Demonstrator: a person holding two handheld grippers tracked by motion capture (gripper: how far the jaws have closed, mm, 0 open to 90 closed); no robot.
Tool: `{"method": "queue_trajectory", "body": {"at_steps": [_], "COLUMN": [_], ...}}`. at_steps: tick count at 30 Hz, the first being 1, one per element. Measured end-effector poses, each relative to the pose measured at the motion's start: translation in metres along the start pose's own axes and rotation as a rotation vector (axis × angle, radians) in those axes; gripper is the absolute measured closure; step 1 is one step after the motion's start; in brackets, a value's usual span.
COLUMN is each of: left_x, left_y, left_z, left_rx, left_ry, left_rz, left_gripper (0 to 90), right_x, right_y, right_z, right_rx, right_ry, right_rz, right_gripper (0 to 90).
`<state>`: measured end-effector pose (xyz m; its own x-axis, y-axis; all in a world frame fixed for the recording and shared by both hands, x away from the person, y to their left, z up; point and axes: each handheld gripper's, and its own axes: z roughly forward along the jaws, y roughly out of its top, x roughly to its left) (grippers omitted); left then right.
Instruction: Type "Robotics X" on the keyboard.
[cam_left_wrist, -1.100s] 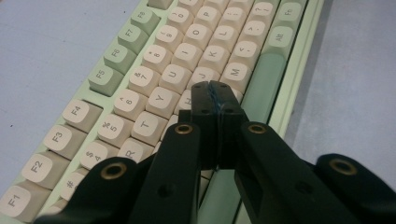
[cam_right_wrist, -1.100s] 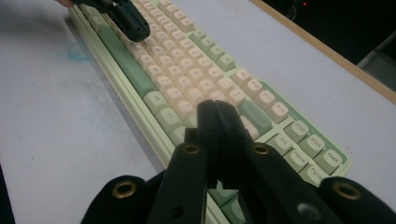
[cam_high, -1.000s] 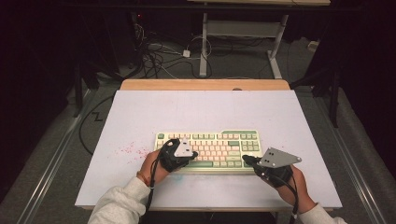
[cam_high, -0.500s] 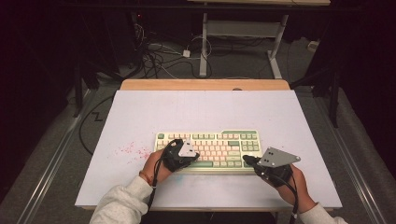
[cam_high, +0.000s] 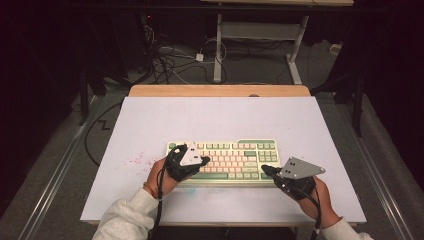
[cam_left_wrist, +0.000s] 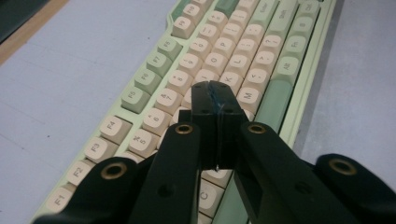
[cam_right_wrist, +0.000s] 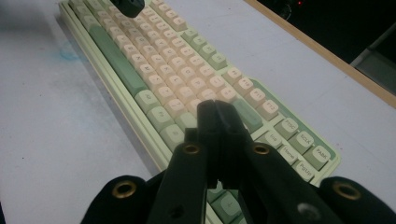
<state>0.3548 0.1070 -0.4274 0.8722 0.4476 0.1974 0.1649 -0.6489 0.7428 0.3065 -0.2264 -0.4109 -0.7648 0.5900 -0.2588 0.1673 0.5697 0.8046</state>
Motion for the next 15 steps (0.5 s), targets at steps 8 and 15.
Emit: {"method": "queue_trajectory", "body": {"at_steps": [8,15], "left_x": [0.003,0.005], "left_y": [-0.004,-0.010], "left_z": [-0.011,-0.023], "left_rx": [-0.018,-0.041], "left_ry": [0.018,0.044], "left_rz": [-0.004,-0.009], "left_gripper": [87.5,87.5], "right_x": [-0.001,-0.001], "right_y": [0.000,0.001], "right_z": [-0.001,-0.003], "right_rx": [-0.006,-0.019], "right_ry": [-0.006,-0.020], "right_rz": [-0.003,0.001], "right_gripper": [90.0,90.0]}}
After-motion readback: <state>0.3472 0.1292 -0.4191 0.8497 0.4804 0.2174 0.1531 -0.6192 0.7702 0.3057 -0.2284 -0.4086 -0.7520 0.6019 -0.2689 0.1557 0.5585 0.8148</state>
